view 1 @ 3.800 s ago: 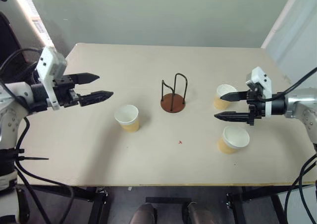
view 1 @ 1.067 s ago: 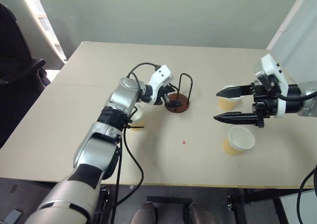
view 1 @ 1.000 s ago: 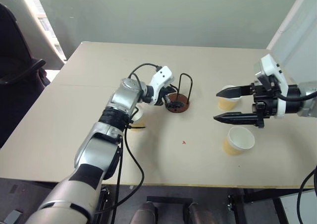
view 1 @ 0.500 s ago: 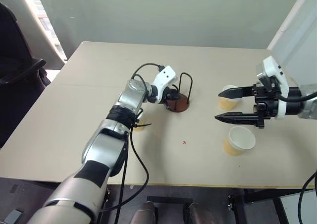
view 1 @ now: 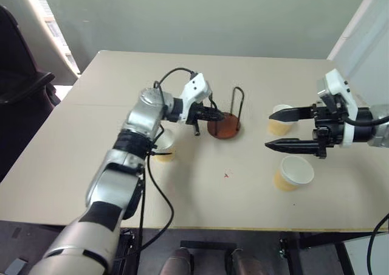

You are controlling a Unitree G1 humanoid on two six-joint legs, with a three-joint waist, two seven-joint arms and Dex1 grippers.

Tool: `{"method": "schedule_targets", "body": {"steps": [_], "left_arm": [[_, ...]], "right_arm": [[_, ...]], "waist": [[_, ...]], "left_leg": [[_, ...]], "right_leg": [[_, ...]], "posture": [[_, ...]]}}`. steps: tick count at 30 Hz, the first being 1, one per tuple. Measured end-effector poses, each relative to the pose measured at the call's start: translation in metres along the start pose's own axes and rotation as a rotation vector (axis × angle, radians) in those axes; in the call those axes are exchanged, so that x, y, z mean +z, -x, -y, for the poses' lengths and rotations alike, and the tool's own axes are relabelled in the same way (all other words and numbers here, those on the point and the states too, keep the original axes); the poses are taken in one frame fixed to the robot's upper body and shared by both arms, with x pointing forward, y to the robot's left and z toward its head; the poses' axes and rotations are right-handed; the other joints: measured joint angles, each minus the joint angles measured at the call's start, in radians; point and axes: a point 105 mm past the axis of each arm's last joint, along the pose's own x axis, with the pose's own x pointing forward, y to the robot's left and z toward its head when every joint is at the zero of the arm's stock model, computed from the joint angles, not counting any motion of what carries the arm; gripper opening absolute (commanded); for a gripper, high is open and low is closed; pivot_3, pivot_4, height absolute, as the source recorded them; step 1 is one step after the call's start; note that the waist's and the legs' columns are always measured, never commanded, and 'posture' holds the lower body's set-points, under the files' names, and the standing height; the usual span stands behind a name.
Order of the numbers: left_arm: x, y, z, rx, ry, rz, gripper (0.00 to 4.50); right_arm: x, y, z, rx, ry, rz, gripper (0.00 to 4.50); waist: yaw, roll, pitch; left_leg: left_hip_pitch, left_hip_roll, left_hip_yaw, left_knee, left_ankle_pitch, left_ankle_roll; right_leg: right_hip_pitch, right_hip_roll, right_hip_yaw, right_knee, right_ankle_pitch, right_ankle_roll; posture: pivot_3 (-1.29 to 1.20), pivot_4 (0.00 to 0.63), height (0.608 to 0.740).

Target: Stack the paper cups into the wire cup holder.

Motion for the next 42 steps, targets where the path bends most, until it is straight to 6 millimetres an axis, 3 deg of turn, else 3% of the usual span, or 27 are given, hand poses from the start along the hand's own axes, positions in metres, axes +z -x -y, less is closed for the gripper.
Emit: {"method": "schedule_targets", "body": {"steps": [4, 9, 14, 20, 26, 35, 38, 42], "left_arm": [[-0.004, 0.018, 0.025, -0.089, -0.017, -0.031, 0.01], [-0.019, 0.014, 0.041, -0.119, -0.006, -0.057, 0.01], [-0.016, -0.001, 0.045, -0.119, -0.015, -0.032, 0.01], [-0.018, -0.017, 0.051, -0.145, -0.008, -0.029, 0.01], [-0.041, -0.021, 0.064, -0.201, 0.006, -0.09, 0.01], [-0.04, -0.034, 0.059, -0.133, -0.032, -0.085, 0.01], [-0.04, -0.035, 0.06, -0.134, -0.004, -0.087, 0.79], [-0.039, -0.038, 0.071, -0.174, 0.018, -0.086, 2.29]], "right_arm": [[-0.005, 0.004, -0.007, 0.009, -0.004, -0.027, 4.5], [-0.008, 0.006, -0.009, 0.013, -0.013, -0.03, 4.5], [-0.009, 0.012, -0.012, 0.018, -0.019, -0.056, 4.5], [-0.009, 0.014, -0.018, 0.033, -0.021, -0.07, 4.5], [-0.012, 0.014, -0.018, 0.031, -0.032, -0.072, 4.5], [-0.009, 0.011, -0.018, 0.023, -0.024, -0.052, 4.5], [-0.007, 0.01, -0.018, 0.023, -0.016, -0.045, 4.5], [-0.004, 0.007, -0.018, 0.035, -0.006, -0.027, 4.5]], "waist": [[0.003, 0.0, 0.0], [0.004, 0.0, 0.0], [0.002, 0.0, 0.0], [-0.003, 0.0, 0.0], [-0.004, 0.0, 0.0], [-0.001, 0.001, 0.0], [-0.003, 0.001, 0.0], [-0.003, 0.001, 0.0]], "left_leg": [[0.0, 0.0, 0.0, 0.002, 0.0, 0.0], [0.0, 0.0, 0.0, 0.007, -0.001, 0.003], [0.0, 0.0, 0.0, 0.01, -0.006, 0.012], [0.001, 0.0, 0.0, 0.01, -0.004, 0.007], [0.001, 0.0, 0.0, 0.01, -0.004, 0.007], [0.001, 0.0, 0.0, 0.012, -0.008, 0.014], [0.001, 0.0, 0.0, 0.011, -0.007, 0.013], [0.001, 0.0, 0.0, 0.011, -0.007, 0.012]], "right_leg": [[0.001, -0.001, 0.0, 0.001, 0.0, 0.0], [0.003, -0.002, 0.0, 0.001, 0.002, 0.0], [0.004, -0.002, 0.0, 0.001, 0.003, -0.001], [0.004, -0.002, 0.0, 0.001, 0.003, -0.001], [0.004, -0.002, 0.0, 0.001, 0.003, 0.0], [0.006, -0.002, 0.0, 0.001, 0.003, 0.0], [0.005, -0.002, 0.0, 0.001, 0.003, 0.0], [0.005, -0.002, 0.0, 0.001, 0.003, 0.0]], "posture": [[0.0, 0.15, 0.74], [0.0, 0.15, 0.74], [0.0, 0.15, 0.74], [0.0, 0.15, 0.74], [0.0, 0.15, 0.74], [0.0, 0.15, 0.74], [0.0, 0.15, 0.74], [0.0, 0.15, 0.74]]}}
